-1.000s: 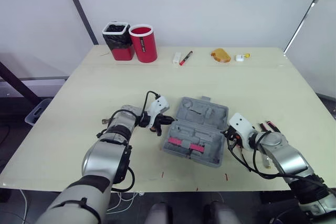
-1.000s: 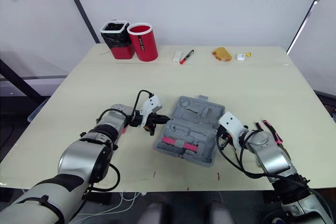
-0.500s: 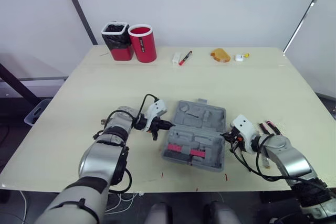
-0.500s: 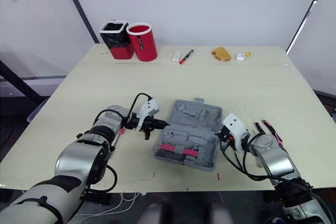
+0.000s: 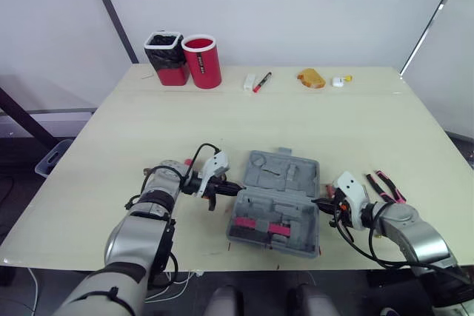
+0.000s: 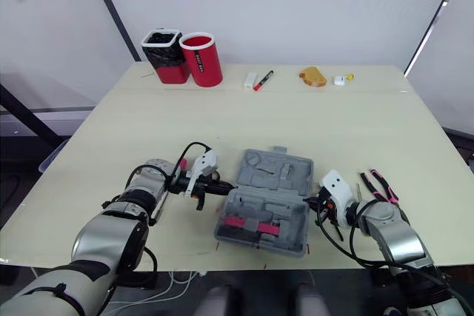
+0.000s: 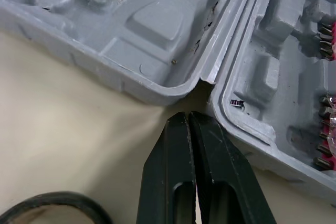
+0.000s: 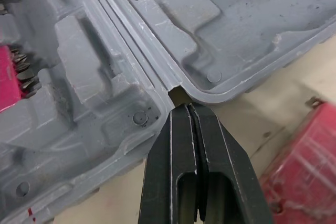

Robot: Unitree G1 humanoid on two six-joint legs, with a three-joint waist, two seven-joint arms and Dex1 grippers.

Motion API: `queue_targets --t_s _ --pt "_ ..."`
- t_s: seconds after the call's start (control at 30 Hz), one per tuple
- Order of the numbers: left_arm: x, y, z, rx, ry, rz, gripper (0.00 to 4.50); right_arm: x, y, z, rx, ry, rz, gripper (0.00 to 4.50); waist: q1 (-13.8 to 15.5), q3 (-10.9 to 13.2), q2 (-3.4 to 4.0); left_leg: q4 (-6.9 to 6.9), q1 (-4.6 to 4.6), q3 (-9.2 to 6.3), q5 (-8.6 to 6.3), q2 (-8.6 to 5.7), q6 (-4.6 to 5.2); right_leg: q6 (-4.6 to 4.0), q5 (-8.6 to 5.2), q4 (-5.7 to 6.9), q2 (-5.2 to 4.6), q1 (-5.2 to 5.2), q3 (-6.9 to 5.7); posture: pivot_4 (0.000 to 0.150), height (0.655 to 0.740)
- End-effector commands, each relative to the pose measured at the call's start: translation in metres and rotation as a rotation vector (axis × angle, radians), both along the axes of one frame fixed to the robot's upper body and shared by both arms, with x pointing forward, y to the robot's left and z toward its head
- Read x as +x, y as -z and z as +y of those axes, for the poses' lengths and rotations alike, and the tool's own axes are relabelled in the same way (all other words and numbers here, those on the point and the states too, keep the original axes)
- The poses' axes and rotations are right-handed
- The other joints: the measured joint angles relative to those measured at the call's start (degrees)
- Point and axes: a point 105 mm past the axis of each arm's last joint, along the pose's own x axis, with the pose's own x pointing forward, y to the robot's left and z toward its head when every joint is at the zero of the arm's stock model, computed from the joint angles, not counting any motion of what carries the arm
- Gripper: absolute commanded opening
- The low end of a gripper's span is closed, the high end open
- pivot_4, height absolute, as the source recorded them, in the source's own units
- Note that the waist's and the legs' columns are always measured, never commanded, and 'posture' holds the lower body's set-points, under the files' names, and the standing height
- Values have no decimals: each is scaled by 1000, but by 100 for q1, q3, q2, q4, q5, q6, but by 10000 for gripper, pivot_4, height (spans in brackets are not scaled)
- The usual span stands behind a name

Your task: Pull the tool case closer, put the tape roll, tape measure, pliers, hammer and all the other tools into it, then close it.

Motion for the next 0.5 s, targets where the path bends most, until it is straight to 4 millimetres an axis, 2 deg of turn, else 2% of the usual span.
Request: queue_targets --t_s 0.03,0.5 --pt "-7 1 3 -17 28 14 1331 0 -13 -1 29 -19 -51 0 1 0 0 0 0 0 0 0 0 0 0 0 0 0 0 1500 7400" --pt "-36 7 -2 -82 47 33 1331 -14 -5 -6 57 7 -32 0 13 -1 1 0 0 0 0 1 0 0 0 0 -2 1 2 1500 7400"
